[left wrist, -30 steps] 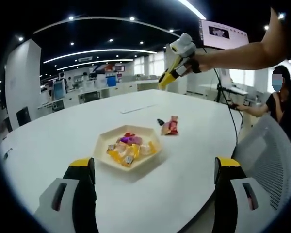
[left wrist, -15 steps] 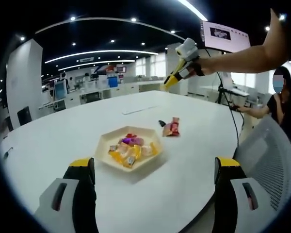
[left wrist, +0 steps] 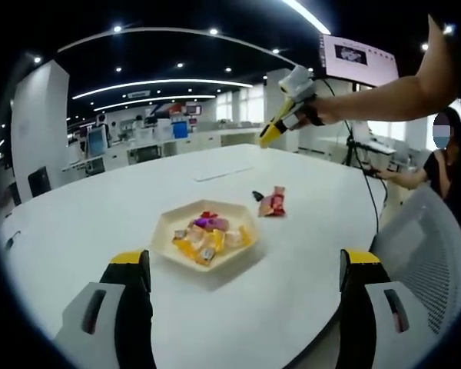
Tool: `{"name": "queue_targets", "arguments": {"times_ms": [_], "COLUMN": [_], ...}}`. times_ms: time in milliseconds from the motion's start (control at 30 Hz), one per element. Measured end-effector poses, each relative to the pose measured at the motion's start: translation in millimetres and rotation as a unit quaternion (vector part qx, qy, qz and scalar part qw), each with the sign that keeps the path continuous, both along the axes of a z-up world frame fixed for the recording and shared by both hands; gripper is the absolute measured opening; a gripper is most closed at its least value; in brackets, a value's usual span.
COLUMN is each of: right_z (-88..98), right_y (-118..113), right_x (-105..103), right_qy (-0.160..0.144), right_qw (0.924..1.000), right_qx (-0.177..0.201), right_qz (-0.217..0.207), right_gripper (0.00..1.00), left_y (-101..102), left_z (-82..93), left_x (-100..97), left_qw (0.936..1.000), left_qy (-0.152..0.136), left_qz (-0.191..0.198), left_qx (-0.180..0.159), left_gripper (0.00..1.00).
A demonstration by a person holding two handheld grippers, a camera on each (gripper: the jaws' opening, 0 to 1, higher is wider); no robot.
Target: Place the target food into the container with the food tongs after gripping and lifting it, then release it inside without dropping or visibly crushing the food.
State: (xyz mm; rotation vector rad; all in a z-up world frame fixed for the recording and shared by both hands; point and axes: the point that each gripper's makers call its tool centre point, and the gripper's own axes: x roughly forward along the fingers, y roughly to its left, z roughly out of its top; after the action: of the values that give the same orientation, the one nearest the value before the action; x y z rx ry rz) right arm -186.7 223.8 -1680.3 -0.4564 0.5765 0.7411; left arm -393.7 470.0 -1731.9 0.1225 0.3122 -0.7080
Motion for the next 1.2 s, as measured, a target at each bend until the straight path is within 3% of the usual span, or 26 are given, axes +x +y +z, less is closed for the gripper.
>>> {"name": "queue_targets", "arguments": {"times_ms": [467, 767, 1033, 1200], "right_z": [-29.2, -69.7, -95.8, -114.7], "right_y": [-7, -9, -15, -18], "right_x": [16, 20, 27, 24], "right_qy": [0.0, 0.013, 0.021, 0.026], "right_qw": [0.999, 0.9973, 0.991, 0.9897], "right_qx": [0.022, 0.025, 0.045, 0.028], "right_qz": [-0.039, -0.068, -0.124, -0.138], "right_gripper": [0.27, 0.27, 0.27, 0.27], "left_y": [1, -1, -1, -2], "left_z": [-0.6, -6.5, -9.5, -9.2], "left_x": [0.2, -2.0, -2.7, -2.8], "left_qw": [1.0, 0.9999, 0.9997, 0.9997], "left_qy": [0.003, 0.012, 0.017, 0.019], "left_qz": [0.004, -0.004, -0.004, -0.006], "left_qx": [0.001, 0.01, 0.015, 0.011], "left_gripper": [0.98, 0.98, 0.97, 0.96]}}
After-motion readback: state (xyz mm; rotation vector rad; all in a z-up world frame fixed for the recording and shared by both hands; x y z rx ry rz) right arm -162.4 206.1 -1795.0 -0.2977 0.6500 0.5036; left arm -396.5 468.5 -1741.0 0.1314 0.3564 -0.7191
